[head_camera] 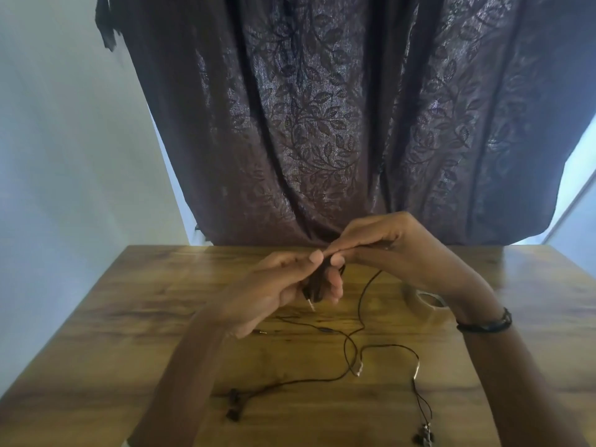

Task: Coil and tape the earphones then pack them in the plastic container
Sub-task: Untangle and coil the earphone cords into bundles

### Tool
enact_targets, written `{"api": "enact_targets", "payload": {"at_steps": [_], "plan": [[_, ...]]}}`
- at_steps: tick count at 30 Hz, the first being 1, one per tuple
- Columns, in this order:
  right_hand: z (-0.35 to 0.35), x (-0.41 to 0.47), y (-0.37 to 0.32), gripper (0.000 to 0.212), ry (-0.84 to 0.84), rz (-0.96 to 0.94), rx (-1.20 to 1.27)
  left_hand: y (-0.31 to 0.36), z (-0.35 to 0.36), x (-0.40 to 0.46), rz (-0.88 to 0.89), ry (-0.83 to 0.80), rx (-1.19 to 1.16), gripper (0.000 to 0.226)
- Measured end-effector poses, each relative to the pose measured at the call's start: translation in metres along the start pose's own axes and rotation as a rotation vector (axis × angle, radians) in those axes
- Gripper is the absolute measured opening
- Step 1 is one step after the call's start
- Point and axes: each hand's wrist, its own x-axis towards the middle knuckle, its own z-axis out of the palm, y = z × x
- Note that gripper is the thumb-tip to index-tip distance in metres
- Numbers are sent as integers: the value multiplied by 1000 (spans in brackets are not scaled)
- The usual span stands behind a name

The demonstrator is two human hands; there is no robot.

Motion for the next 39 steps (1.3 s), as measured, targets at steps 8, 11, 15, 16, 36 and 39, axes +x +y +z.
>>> {"api": "enact_targets", "payload": {"at_steps": [8, 11, 15, 16, 36, 39], "plan": [[10, -4, 18, 14, 237, 88, 45, 1, -2, 13, 124, -49, -326, 19], [34, -13, 34, 16, 338, 149, 26, -3, -3, 20, 181, -35, -472, 20], [75, -31, 45, 20, 413, 225, 9, -4, 0, 25, 269, 85, -548, 22], [83, -34, 46, 19, 421, 214, -64, -5, 1, 26, 286, 136, -520, 23], [37, -32, -20, 12, 119, 163, -738, -21, 4, 17, 322, 250, 263, 27], [30, -37, -23, 21, 65, 185, -780, -17, -1, 15, 325, 206, 161, 29]]}}
